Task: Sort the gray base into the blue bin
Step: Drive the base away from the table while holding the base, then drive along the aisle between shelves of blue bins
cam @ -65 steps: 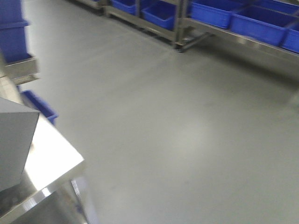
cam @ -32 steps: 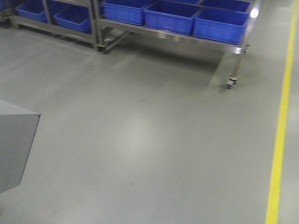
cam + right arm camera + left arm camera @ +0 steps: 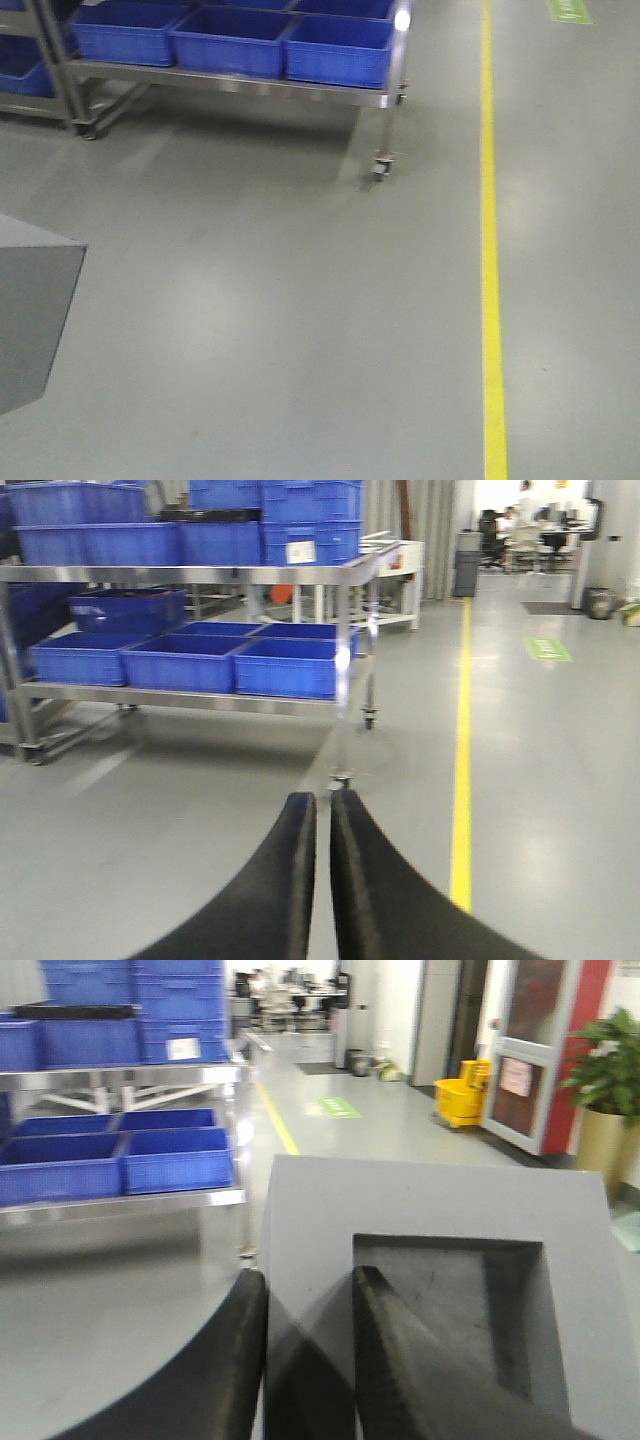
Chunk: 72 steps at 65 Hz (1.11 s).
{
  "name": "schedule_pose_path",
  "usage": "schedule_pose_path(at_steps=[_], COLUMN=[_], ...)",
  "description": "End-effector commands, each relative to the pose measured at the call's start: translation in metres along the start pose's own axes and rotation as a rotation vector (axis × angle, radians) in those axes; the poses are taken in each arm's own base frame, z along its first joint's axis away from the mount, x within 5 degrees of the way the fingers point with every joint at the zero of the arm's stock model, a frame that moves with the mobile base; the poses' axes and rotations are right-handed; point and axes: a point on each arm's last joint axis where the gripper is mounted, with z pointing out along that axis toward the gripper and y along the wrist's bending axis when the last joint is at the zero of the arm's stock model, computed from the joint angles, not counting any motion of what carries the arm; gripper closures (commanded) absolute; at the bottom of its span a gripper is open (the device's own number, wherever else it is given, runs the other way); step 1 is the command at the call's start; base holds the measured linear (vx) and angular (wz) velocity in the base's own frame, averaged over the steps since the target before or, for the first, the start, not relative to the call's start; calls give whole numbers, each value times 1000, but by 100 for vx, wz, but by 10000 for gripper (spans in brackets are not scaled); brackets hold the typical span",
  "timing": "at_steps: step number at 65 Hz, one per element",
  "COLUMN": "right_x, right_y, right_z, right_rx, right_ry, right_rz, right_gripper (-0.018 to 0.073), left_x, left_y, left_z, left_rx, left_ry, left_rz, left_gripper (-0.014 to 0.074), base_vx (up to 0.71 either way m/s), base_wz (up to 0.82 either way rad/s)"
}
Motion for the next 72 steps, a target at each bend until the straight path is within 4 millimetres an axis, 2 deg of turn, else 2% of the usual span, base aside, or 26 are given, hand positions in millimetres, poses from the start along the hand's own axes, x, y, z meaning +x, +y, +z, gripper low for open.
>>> schedule_pose_path(at_steps=[1, 29, 72], right_x=[-7, -7, -7], right_y=[0, 0, 0], right_z=[-1, -1, -1], right_rx=[1, 1, 1], right_ry=[-80, -80, -80], right_rz=[-13, -13, -13], right_gripper=[564, 564, 564], left_x=[-17, -17, -17], left_y=[-1, -1, -1], left_z=[-2, -2, -2], left_rx=[12, 12, 12], left_ry=[-119, -119, -119], left_rz=[-21, -21, -21], left_gripper=[446, 446, 446], base_vx=[16, 22, 37], base_wz=[-53, -28, 15])
